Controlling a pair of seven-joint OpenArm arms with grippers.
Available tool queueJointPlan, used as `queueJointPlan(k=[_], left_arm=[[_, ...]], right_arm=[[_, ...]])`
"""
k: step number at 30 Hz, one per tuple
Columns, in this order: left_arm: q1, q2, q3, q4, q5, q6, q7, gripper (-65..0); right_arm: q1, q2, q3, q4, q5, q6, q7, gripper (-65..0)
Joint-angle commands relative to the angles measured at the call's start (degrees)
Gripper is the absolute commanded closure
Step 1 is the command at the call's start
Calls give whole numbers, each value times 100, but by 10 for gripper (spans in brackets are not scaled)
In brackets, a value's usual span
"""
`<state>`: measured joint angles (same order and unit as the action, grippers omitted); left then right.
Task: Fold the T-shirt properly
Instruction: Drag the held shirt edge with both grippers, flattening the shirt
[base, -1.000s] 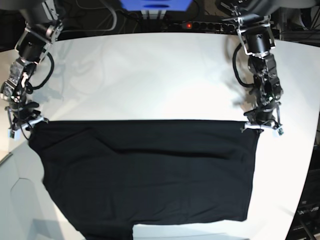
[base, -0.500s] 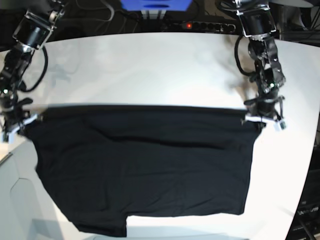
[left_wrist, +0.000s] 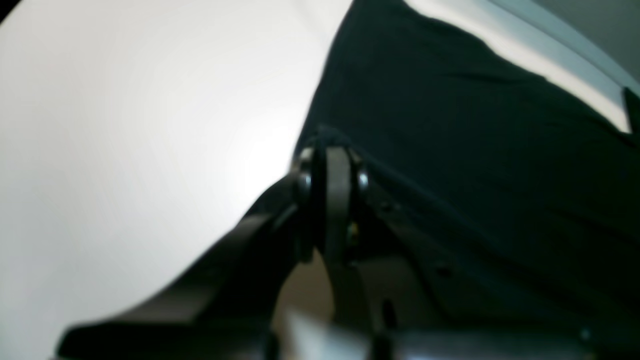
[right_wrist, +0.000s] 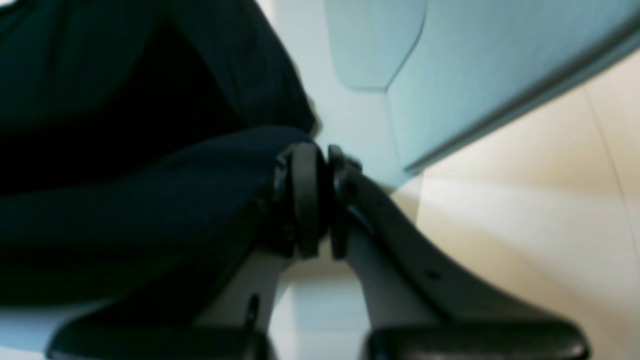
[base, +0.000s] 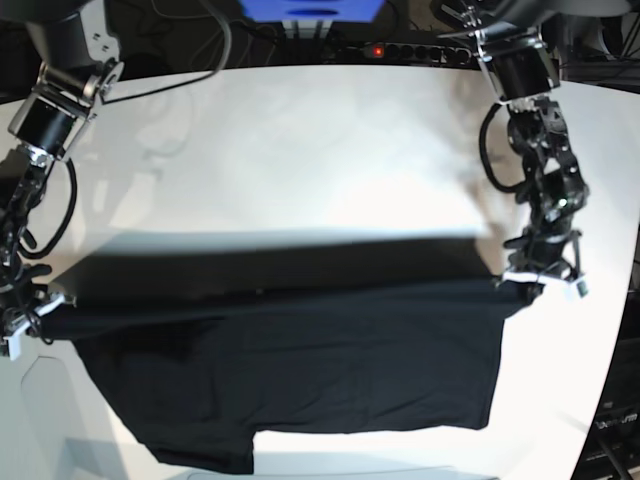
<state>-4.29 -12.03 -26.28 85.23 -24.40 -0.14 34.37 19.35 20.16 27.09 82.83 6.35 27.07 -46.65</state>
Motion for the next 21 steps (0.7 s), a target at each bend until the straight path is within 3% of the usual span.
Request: queueJointPlan(k=[1,10,21], left_arm=[[-85,-76,-119,97,36,27,-136,0],[794,-67,-374,545,27,-8,-101,0],[2597,249,-726,1626,27,-8,-101,0]], right_arm=[[135,124,29,91,20,-30,177,0],[-1131,80,785,513,55,-30,195,0],[-3346,-482,979,1832,55,-30,195,0]])
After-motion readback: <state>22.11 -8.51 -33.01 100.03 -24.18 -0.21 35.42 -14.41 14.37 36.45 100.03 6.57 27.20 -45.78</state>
